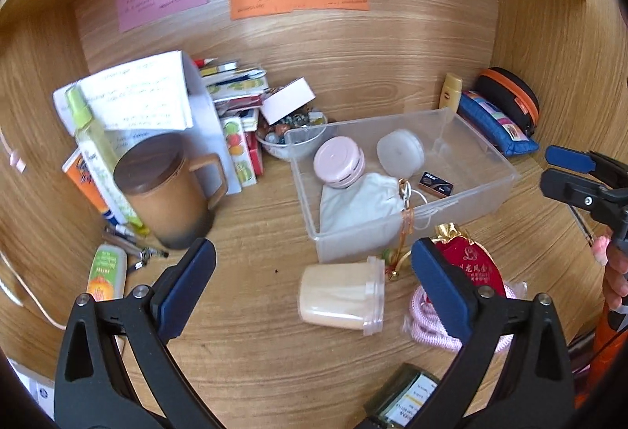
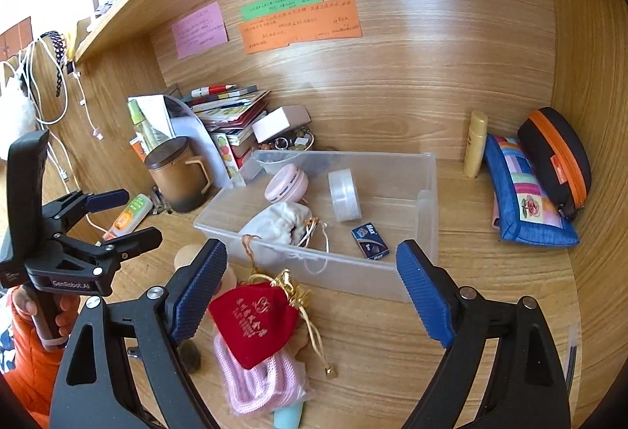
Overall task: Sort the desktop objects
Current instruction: 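Move both grippers back toward the remaining items beside the bin, then grasp the cream plastic jar with the left gripper while the right grasps the red velvet pouch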
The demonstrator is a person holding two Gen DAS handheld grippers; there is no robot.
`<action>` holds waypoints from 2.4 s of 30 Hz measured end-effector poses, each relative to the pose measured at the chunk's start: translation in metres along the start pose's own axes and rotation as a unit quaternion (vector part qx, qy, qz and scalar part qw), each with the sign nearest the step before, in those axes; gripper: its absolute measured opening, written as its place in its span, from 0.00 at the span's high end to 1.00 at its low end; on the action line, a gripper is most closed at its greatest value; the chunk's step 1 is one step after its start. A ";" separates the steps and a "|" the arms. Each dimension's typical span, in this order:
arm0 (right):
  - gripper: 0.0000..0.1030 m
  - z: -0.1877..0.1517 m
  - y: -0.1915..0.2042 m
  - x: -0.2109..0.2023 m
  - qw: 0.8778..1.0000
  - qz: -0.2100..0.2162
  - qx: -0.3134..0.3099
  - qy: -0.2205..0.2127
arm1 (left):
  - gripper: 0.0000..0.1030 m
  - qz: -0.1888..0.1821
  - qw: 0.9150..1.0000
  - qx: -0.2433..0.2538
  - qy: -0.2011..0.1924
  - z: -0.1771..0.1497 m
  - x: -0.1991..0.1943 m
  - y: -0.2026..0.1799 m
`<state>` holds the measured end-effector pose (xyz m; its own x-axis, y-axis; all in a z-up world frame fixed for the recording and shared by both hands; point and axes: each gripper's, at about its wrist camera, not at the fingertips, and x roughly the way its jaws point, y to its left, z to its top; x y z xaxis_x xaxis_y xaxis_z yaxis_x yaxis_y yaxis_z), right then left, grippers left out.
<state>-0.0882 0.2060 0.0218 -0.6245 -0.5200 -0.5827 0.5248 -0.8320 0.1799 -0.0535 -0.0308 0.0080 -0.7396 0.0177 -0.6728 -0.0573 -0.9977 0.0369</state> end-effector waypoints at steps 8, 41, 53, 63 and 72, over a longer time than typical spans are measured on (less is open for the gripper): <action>0.16 0.019 0.001 -0.032 1.000 0.011 -0.020 -0.016 | 0.02 -0.037 0.999 -0.016 0.007 0.024 -0.054 0.017; 0.13 -0.039 0.027 0.061 0.986 0.030 -0.084 0.137 | 0.01 -0.039 0.989 0.001 0.142 -0.039 0.064 0.008; 0.51 -0.044 0.035 0.083 0.981 0.061 -0.105 0.152 | 0.01 -0.044 0.990 0.006 0.133 -0.035 0.081 0.000; 0.77 -0.044 0.034 0.077 0.982 0.075 -0.118 0.130 | 0.07 -0.055 0.993 -0.017 0.107 -0.034 0.082 0.010; 0.79 -0.032 0.027 0.057 0.986 0.093 -0.098 0.100 | 0.37 -0.067 0.993 0.009 0.099 -0.035 0.083 -0.005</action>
<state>-0.0911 0.1599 -0.0317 -0.3903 -0.5952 -0.7024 0.7334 -0.6622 0.1536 -0.0912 -0.0264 -0.0744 -0.5782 0.1343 -0.8048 -0.1588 -0.9860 -0.0505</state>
